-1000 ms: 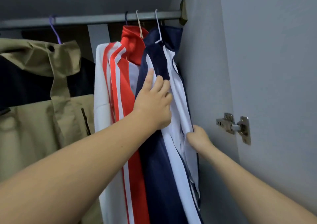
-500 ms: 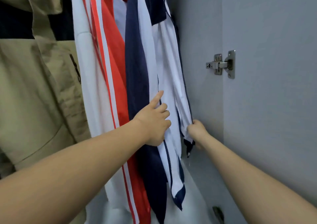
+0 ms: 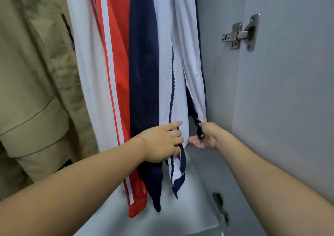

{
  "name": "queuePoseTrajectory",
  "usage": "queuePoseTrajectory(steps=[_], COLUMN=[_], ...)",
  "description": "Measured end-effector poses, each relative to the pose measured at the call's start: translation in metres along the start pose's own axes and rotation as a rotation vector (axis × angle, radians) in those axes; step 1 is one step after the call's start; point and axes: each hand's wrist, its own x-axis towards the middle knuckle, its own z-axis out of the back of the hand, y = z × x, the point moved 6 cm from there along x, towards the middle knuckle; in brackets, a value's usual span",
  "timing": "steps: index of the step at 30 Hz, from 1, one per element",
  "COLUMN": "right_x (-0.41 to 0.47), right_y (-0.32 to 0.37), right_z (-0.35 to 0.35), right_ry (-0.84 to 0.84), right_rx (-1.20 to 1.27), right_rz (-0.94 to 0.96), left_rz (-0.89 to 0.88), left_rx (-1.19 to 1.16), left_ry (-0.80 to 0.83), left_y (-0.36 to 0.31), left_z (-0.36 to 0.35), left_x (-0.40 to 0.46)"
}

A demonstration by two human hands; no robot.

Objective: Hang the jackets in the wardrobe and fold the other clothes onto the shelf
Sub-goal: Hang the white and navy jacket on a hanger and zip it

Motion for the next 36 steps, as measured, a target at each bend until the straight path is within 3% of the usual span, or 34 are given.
queuePoseTrajectory(steps=[4,8,11,15,19,27,31,36], right_x=[0.0,-0.013,-0.024,-0.027,-0.037,-0.054,-0.061,-0.068], right_y=[0.0,-0.004,-0.014,-0.028,-0.038,-0.045,-0.042,-0.039], right_z=[-0.003,-0.003,-0.006,-0.009,-0.012,-0.007,-0.007,-0.01], right_ry=[0.07,0.226,0.312,0.314,0.392,0.432,0.424,0.476], right_rx=[0.207,0.566,0.798,0.878,0.878,0.644,0.511,0.42], right_rz=[0.045,0.093,0.124,0.133,0.124,0.128,0.168,0.232], left_rz=[0.09,0.352,0.47,0.567,0.541,0.673,0.664,0.539], left_rx=[-0.325,-0.795,-0.952,-1.177,-1.255,-1.104,-1.224,-1.445], left_ry=[0.06,0.083,0.165,0.234,0.2,0.233,0.262,0.186], left_y=[-0.005,0.009,0.028,0.054,0.074,0.1,0.095,0.09], left_z=[0.0,0.002,0.003,0.01,0.021,0.035,0.04,0.047], left_x=[0.004,0.006,0.008,0.005,0.004,0.0,-0.002,-0.003])
